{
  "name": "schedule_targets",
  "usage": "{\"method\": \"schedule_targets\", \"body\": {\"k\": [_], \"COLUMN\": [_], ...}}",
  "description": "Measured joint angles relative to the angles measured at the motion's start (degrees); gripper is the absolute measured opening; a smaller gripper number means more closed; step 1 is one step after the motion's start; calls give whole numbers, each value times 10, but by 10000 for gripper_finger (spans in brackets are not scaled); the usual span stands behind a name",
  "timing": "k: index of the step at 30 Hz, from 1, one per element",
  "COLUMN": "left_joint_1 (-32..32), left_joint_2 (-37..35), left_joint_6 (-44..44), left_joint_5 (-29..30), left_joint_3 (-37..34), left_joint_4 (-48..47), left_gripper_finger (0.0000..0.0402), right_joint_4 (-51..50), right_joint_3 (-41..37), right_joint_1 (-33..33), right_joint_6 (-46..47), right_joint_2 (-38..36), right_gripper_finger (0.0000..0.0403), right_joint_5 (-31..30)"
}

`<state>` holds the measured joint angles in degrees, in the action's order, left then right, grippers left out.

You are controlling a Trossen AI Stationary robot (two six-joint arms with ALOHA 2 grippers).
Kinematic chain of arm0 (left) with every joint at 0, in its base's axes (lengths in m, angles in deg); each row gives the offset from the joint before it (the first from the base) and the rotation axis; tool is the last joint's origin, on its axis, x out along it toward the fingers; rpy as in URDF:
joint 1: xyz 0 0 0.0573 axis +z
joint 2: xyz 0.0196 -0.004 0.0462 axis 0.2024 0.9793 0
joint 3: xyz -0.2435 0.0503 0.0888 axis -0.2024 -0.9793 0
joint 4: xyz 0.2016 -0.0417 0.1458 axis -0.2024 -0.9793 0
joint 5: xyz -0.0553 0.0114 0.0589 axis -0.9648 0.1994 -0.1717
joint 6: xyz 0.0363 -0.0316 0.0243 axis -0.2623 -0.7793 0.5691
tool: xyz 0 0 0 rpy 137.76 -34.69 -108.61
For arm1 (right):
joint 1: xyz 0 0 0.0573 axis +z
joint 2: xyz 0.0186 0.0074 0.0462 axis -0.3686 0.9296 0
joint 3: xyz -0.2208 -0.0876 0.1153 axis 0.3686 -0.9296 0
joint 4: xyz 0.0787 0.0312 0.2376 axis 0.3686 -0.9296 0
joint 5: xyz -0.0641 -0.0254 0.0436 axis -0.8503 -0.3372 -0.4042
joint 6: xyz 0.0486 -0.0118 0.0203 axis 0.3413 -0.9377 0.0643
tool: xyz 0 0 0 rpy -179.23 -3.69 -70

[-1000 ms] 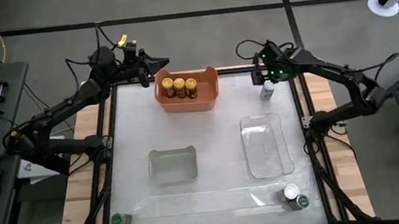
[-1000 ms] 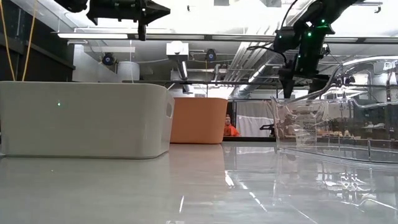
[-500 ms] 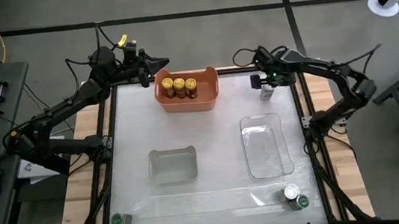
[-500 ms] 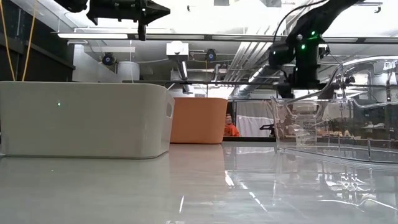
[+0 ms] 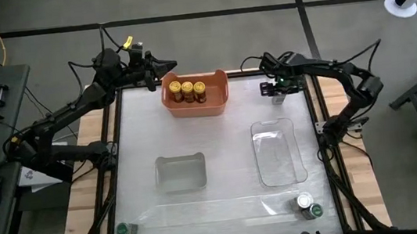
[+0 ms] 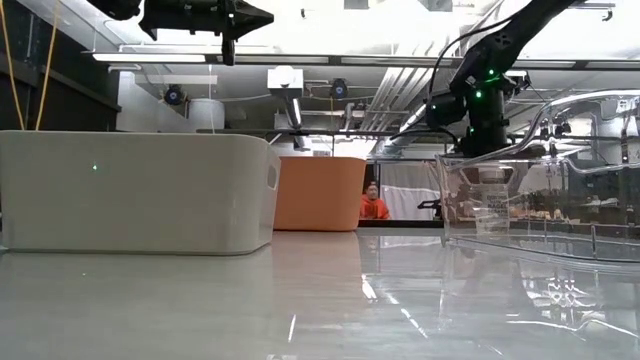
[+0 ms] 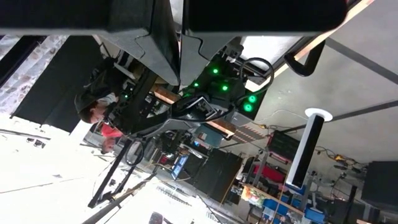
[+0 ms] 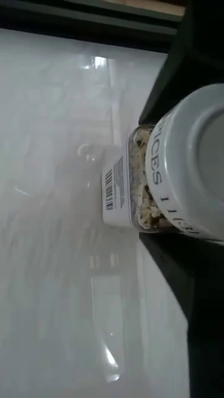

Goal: Sort spices by type
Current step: Put the top right white seasoning bottle into the transparent bin

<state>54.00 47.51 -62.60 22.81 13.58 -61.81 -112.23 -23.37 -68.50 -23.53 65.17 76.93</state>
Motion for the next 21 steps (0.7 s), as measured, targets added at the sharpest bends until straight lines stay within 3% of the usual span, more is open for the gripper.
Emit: {"method": "schedule_targets", "body": {"k": [3,7,13,17,21], "left_joint_1": [0,0,0,0,0], "left_joint_2": [0,0,0,0,0], "left_joint_6": [0,0,1,6,10], "left_joint_5": [3,5,12,13,13], "left_joint_3": [0,0,0,0,0], "left_joint_4": [0,0,0,0,0], "left_gripper_finger": [0,0,0,0,0], "right_joint_4": [-1,-16,-85,-84,-90], "right_joint_3": [0,0,44,73,78], "right_joint_1": [0,4,19,60,147], "right_joint_6": [-3,-40,-112,-165,-179], "right_joint_2": [-4,-19,-120,-213,-274], "right_gripper_finger": [196,192,192,192,192], "right_joint_5": [0,3,12,121,224]}}
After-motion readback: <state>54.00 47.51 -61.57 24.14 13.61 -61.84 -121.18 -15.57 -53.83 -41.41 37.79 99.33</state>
